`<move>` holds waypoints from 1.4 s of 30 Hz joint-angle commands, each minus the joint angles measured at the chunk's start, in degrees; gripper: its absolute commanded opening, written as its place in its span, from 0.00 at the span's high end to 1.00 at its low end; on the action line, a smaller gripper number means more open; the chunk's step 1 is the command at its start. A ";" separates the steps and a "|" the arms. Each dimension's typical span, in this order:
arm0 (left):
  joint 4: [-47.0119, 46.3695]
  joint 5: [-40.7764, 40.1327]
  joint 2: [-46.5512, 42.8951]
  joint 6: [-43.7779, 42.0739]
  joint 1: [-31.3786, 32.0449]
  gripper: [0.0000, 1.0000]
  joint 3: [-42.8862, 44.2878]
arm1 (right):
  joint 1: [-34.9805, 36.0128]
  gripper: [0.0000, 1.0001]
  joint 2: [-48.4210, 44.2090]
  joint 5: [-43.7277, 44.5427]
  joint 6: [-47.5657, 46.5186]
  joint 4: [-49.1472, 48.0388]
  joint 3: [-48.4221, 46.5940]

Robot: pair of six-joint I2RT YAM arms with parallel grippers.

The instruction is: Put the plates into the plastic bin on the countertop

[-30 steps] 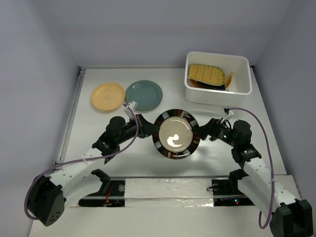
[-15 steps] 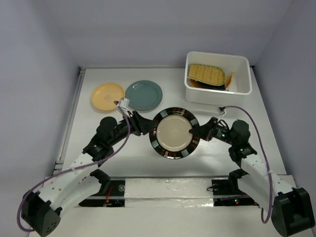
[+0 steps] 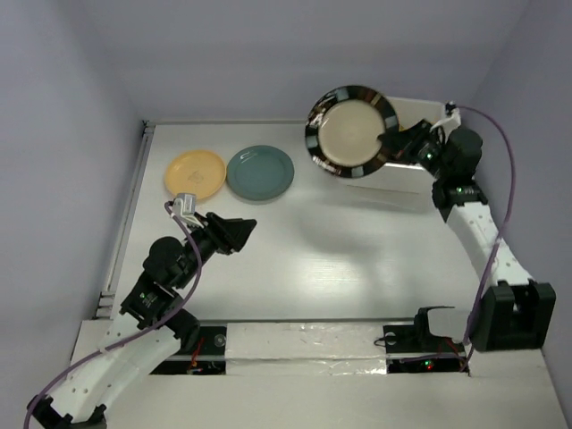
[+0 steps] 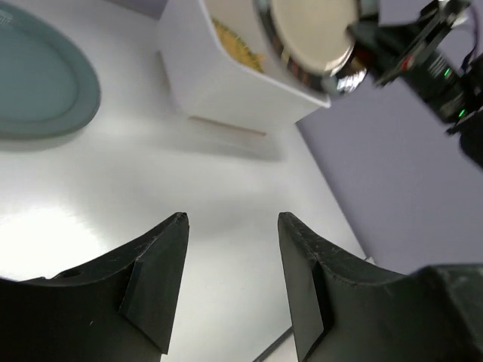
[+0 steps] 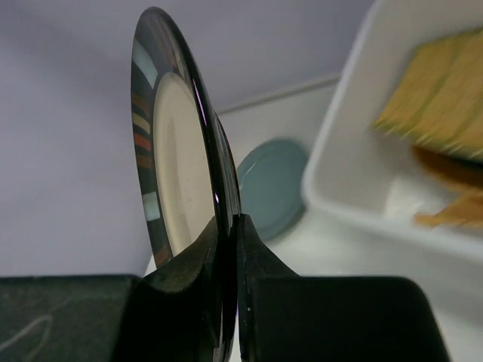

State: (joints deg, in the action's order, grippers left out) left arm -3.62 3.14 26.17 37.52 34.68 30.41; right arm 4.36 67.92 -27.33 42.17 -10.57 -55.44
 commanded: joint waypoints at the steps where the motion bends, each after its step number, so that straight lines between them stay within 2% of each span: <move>1: 5.01 -2.61 -3.84 -1.22 -0.05 0.52 -2.28 | -5.75 1.00 6.06 5.53 0.63 -1.49 -11.77; 3: 5.72 -2.61 -5.77 -0.78 -0.05 0.52 -3.69 | -8.65 1.00 15.18 6.15 -0.33 3.86 -18.54; 4: 5.55 -2.61 -6.22 -0.78 -0.05 0.52 -4.04 | -9.28 1.00 15.22 6.15 -0.34 3.89 -21.00; 6: 5.20 -2.61 -6.84 -0.52 -0.05 0.52 -4.83 | -9.90 1.00 20.92 6.59 -1.04 6.78 -26.18; 10: 3.97 -1.73 -6.40 -0.43 -0.05 0.53 -5.36 | -12.17 1.00 27.17 9.05 -2.45 10.39 -31.47; 19: 0.02 -0.85 -5.35 0.71 -0.05 0.53 -8.44 | -13.59 1.00 34.29 10.63 -3.24 15.31 -33.86; 25: -2.09 -4.98 -2.27 1.07 -0.05 0.53 -9.06 | -13.59 0.99 36.40 12.56 -4.99 19.53 -33.24; 30: -4.90 -6.82 2.64 1.33 -0.05 0.53 -8.88 | -13.59 0.79 36.41 15.81 -6.93 22.43 -32.01; 31: -5.87 -6.91 3.35 1.33 -0.05 0.53 -8.79 | -13.59 0.68 36.23 16.17 -7.02 22.69 -31.49; 33: -6.75 -7.70 5.54 1.33 -0.05 0.52 -8.53 | -13.59 0.54 35.62 16.78 -7.46 22.87 -30.78; 34: -7.36 -8.32 6.16 1.33 -0.05 0.51 -8.36 | -13.59 0.43 34.66 17.05 -7.54 22.96 -30.08; 37: -9.21 -10.86 8.97 1.24 -0.05 0.50 -7.74 | -13.59 0.25 30.54 18.63 -7.11 21.56 -27.89; 40: -10.44 -13.41 12.23 1.42 -0.05 0.49 -6.60 | -13.59 0.16 26.40 20.30 -6.49 20.50 -25.07; 42: -11.58 -15.25 14.94 1.86 -0.05 0.49 -6.07 | -13.59 0.14 21.48 21.70 -6.23 19.45 -22.18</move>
State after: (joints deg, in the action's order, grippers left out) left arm -10.26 -8.10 38.79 38.89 34.68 21.89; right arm -9.30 97.12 -8.84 35.97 12.53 -79.42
